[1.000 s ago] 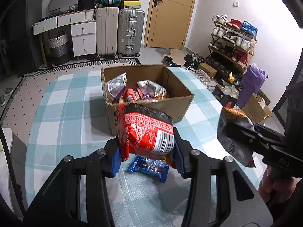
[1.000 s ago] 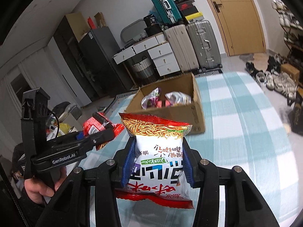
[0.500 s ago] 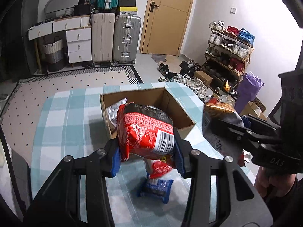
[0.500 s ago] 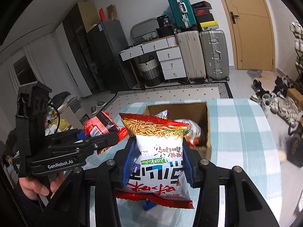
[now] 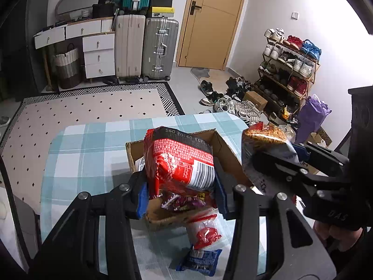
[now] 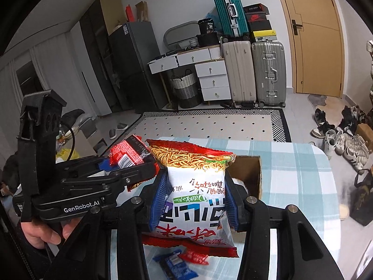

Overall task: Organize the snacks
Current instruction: 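Carry the red wafer pack and white noodle bag over the box, then open both tools to drop the wafer pack and noodle bag into the box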

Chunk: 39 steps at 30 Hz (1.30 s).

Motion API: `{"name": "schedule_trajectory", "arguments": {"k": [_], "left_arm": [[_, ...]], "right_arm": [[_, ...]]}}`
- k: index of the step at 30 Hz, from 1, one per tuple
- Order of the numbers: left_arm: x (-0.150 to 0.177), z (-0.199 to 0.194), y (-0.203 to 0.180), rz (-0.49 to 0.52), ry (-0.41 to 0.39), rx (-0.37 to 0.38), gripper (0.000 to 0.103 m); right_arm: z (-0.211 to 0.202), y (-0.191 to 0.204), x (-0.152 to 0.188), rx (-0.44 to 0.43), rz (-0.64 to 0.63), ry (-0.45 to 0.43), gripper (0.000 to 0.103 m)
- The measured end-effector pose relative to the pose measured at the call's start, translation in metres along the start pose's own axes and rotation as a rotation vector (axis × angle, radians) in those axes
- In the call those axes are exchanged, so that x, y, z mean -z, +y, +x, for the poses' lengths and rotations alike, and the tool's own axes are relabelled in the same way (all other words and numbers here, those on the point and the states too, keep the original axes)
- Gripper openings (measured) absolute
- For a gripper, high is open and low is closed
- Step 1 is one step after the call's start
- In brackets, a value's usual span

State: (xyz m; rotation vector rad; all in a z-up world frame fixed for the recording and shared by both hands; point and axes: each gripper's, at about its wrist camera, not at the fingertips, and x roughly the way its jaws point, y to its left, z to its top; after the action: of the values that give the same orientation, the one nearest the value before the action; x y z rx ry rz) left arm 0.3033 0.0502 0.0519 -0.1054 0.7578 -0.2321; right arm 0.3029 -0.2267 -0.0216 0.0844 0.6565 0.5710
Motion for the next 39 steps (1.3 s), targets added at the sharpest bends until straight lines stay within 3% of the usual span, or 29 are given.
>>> {"name": "schedule_trajectory", "arguments": {"k": [3, 17, 20, 21, 22, 24, 26, 27, 39], "left_arm": [[-0.005, 0.018, 0.003, 0.005, 0.018, 0.003, 0.043], [0.006, 0.104, 0.021, -0.005, 0.113, 0.05, 0.043], [0.006, 0.117, 0.02, 0.0, 0.132, 0.008, 0.049], [0.006, 0.119, 0.021, 0.001, 0.132, -0.013, 0.057], [0.006, 0.119, 0.022, 0.0, 0.131, -0.03, 0.067], [0.008, 0.117, 0.025, -0.005, 0.119, -0.029, 0.077], [0.008, 0.113, 0.027, -0.003, 0.104, -0.019, 0.078], [0.008, 0.111, 0.027, -0.003, 0.103, -0.021, 0.078], [0.02, 0.06, 0.015, 0.004, 0.057, -0.042, 0.079]], "right_arm": [[0.013, -0.007, -0.004, 0.037, 0.009, -0.013, 0.046], [0.083, -0.039, 0.017, 0.05, 0.024, 0.06, 0.046], [0.094, -0.045, 0.021, 0.06, 0.034, 0.073, 0.047], [0.096, -0.047, 0.021, 0.066, 0.043, 0.083, 0.049], [0.098, -0.052, 0.023, 0.07, 0.057, 0.091, 0.053], [0.095, -0.058, 0.023, 0.073, 0.072, 0.076, 0.055], [0.086, -0.063, 0.021, 0.068, 0.085, 0.039, 0.069], [0.079, -0.065, 0.02, 0.064, 0.093, 0.012, 0.071], [0.02, -0.035, 0.017, 0.058, 0.013, -0.055, 0.071]]}}
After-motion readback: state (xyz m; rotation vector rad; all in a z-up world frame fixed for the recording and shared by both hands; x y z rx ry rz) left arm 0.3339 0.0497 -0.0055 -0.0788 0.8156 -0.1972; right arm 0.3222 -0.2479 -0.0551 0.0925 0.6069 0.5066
